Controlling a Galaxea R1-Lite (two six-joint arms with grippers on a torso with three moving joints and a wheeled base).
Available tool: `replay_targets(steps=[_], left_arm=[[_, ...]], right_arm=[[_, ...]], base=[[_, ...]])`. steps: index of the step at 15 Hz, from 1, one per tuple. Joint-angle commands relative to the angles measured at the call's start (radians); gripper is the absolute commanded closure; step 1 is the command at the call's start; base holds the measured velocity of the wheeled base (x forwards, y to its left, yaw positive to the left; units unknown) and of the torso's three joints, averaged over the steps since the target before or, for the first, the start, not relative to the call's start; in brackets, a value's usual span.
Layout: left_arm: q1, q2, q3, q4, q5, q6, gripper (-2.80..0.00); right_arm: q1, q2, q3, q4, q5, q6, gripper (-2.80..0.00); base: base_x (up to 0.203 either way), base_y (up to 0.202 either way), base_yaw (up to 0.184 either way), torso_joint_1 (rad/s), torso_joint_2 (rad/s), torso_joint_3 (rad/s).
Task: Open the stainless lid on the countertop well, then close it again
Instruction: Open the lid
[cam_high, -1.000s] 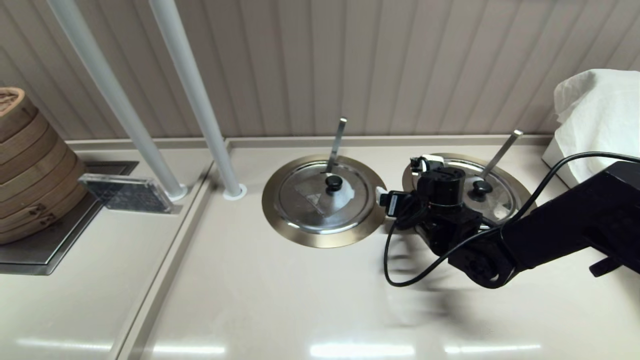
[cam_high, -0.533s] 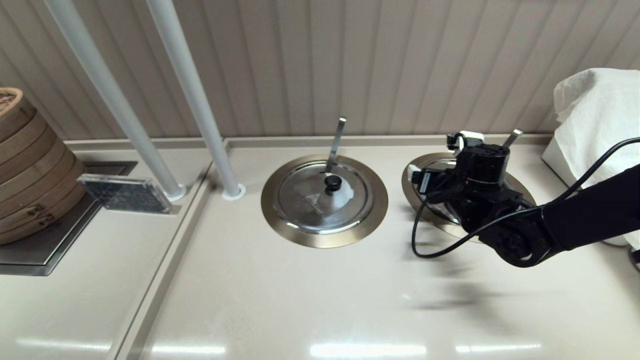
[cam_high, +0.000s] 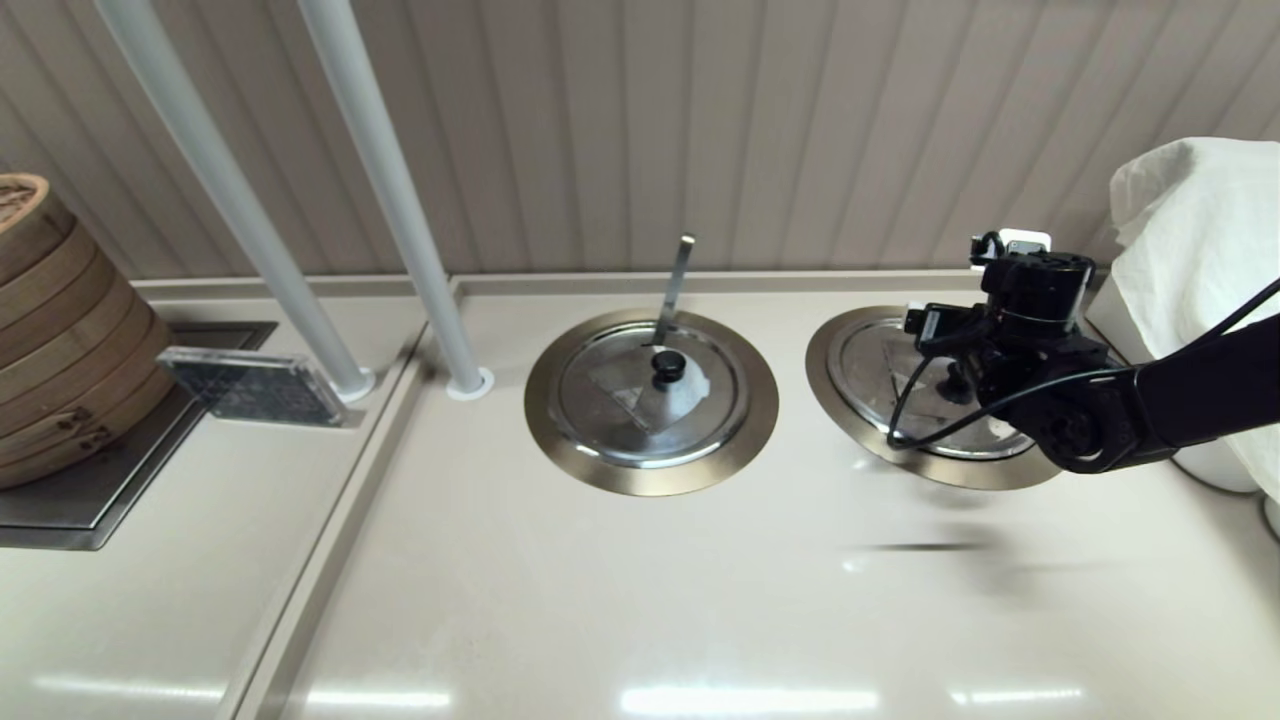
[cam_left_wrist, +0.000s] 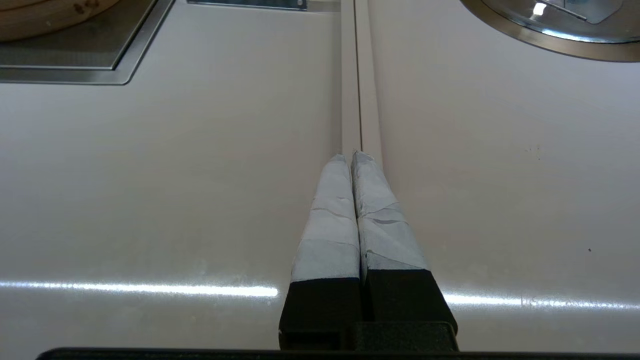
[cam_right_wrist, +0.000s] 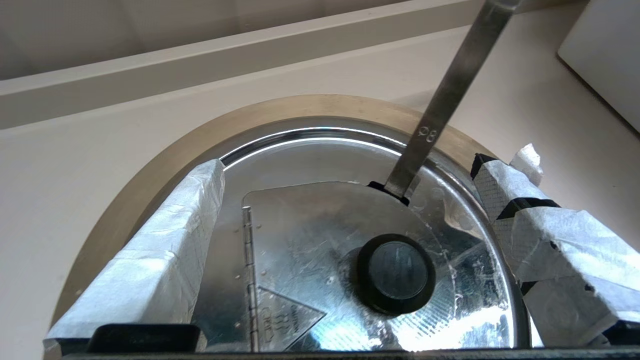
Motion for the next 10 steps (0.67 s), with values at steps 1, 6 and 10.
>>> replay_targets(steps=[1,6,10], left_arm=[[0.001,0.001,0.0,0.0,0.0,-0.001,0.0],[0.001,0.001,0.0,0.0,0.0,-0.001,0.0],[0.001,0.001,0.0,0.0,0.0,-0.001,0.0]], right_arm=[[-0.019,0.043,-0.017,-0.007,-0.002,0.012,-2.8],[-0.023,0.106,-0.028,-0.012,0.005,0.06,-2.8],[-0.025,0.154,-0.038,-0.011,0.013,0.103,-2.8]], base=[[0.0,0.0,0.0,0.0,0.0,0.0],[0.0,0.0,0.0,0.0,0.0,0.0],[0.0,0.0,0.0,0.0,0.0,0.0]])
